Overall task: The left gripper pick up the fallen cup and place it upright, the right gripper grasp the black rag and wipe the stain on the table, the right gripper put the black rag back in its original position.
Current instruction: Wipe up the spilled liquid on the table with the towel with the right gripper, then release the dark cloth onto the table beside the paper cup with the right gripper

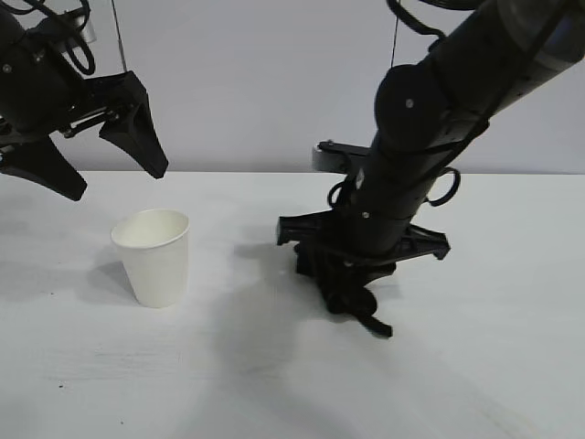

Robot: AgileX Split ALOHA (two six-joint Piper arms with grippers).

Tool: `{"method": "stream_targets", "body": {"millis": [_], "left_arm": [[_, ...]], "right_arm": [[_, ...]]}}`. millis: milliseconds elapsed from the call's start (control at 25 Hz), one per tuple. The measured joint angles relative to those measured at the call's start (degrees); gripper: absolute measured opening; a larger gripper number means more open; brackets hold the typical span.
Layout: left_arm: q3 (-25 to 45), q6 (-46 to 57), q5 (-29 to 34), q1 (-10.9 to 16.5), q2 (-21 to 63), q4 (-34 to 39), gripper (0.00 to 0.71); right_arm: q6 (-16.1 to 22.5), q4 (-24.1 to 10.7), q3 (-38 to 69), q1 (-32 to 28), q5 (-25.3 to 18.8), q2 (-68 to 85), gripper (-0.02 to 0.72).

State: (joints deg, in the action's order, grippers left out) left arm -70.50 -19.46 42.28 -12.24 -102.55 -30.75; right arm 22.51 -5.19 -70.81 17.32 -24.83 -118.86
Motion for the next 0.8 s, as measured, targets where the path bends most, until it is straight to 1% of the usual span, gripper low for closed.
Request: {"method": "stream_targets", "body": {"millis": [120, 320, 360, 400, 440, 480, 520, 560, 600, 640, 720, 800], "left_arm": [[0.0, 0.0, 0.0, 0.0, 0.0, 0.0, 0.694], [0.0, 0.0, 0.0, 0.0, 0.0, -0.1, 0.694], [0.0, 0.0, 0.0, 0.0, 0.0, -0.1, 0.694], [0.0, 0.0, 0.0, 0.0, 0.0, -0.1, 0.694], [0.0, 0.0, 0.0, 0.0, 0.0, -0.1, 0.694], [0.0, 0.0, 0.0, 0.0, 0.0, -0.1, 0.694], [0.0, 0.0, 0.0, 0.0, 0.0, -0.1, 0.694], [0.0, 0.0, 0.0, 0.0, 0.0, -0.1, 0.694], [0.0, 0.0, 0.0, 0.0, 0.0, -0.1, 0.694], [0.0, 0.0, 0.0, 0.0, 0.0, -0.1, 0.694], [0.0, 0.0, 0.0, 0.0, 0.0, -0.2, 0.694], [0.0, 0.0, 0.0, 0.0, 0.0, -0.2, 0.694]], "right_arm": [[-0.1, -0.6, 1.0, -0.8, -2.7, 1.6, 0.118], [-0.4, -1.0, 5.9, -1.3, -7.0, 8.5, 0.12], [-0.5, -1.0, 6.2, -1.4, -7.9, 9.9, 0.148], [-0.5, -1.0, 6.3, -1.4, -8.9, 11.3, 0.2], [-0.7, -1.0, 6.3, -1.7, -9.8, 12.7, 0.298], [-0.9, -1.0, 6.3, -2.0, -10.6, 13.9, 0.414], [-1.0, -1.0, 6.3, -2.1, -11.2, 15.0, 0.508], [-1.1, -1.0, 6.3, -2.2, -11.6, 16.4, 0.583], [-1.1, -0.7, 6.3, -2.4, -11.8, 17.8, 0.627], [-1.1, 0.1, 6.3, -2.5, -11.8, 18.9, 0.652], [-1.6, 2.4, 6.3, -3.0, -12.1, 21.6, 0.675], [-3.5, 6.4, 6.3, -4.1, -12.4, 23.4, 0.684]]}}
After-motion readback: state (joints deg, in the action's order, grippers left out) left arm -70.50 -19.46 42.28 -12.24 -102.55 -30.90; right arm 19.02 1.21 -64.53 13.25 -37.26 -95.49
